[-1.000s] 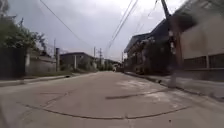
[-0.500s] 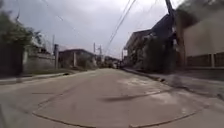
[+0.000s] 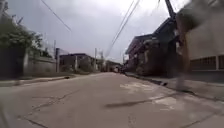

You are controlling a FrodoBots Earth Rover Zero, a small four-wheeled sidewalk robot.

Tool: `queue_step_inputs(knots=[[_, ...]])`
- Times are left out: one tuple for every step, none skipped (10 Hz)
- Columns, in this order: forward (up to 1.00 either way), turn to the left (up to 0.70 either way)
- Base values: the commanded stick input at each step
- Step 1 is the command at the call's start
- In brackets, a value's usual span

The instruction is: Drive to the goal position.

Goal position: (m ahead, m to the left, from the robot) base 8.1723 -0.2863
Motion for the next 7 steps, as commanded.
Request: queue_step_inputs(knots=[[0.50, -0.23], [0.50, -0.05], [0.50, 0.00], [0.50, 0.00], [0.50, 0.00], [0.50, 0.00], [0.50, 0.00]])
